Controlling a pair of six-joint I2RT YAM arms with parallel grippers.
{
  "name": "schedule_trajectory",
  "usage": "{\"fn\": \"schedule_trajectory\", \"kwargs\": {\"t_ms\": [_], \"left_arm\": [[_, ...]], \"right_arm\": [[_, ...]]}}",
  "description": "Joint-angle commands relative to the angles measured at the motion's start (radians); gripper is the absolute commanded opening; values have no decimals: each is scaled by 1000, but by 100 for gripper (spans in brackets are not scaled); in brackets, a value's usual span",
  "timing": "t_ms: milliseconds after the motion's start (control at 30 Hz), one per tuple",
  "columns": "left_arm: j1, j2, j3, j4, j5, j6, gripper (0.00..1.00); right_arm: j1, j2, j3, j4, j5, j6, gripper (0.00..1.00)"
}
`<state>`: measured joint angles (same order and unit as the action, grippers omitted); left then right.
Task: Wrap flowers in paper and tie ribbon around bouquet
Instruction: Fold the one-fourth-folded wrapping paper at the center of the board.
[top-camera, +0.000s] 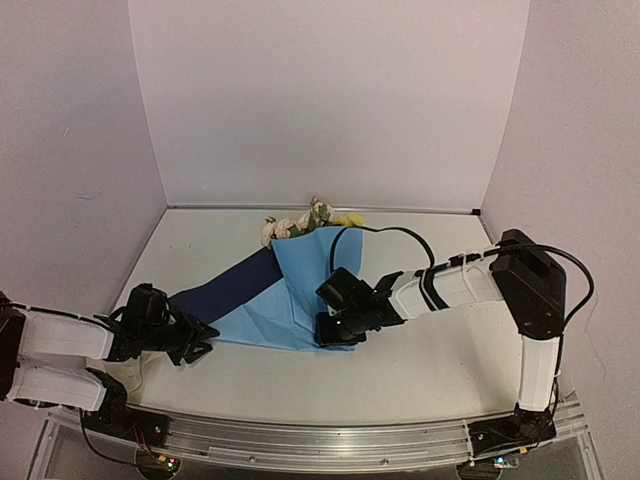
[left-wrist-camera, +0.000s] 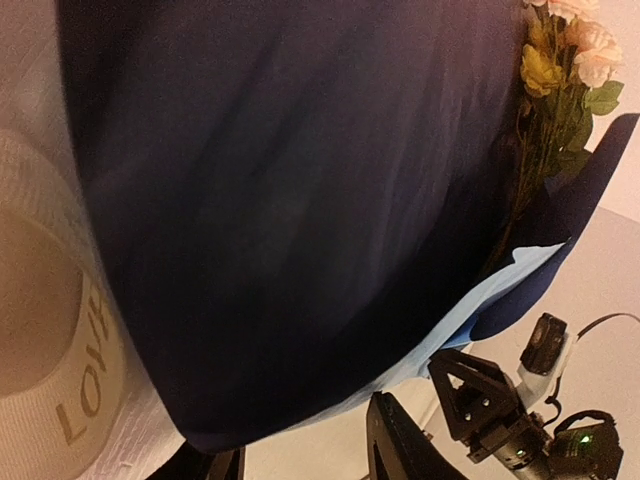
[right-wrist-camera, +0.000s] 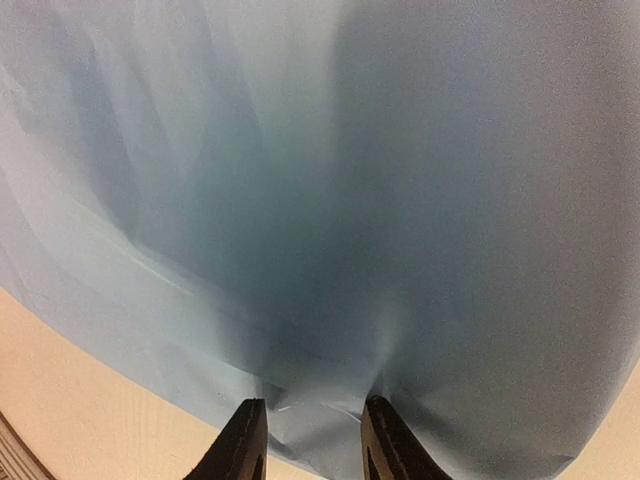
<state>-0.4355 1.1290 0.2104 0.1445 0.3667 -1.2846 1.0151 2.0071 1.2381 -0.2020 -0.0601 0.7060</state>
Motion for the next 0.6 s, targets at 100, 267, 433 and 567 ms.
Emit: {"fn": "schedule_trajectory", "kwargs": {"t_ms": [100,267,433,567], "left_arm": [[4,74,-14,275,-48,-2,29],[4,146,-2,301,-61,42,13],[5,149,2,250,-92,91,1],[6,104,39,151,-137,148,0]], "right_arm": [[14,11,35,-1,8,35,34],[14,11,48,-2,2,38,34],[13,9,88,-26,-15,18,35],[13,6,140,-73,-27,-13,36]]}}
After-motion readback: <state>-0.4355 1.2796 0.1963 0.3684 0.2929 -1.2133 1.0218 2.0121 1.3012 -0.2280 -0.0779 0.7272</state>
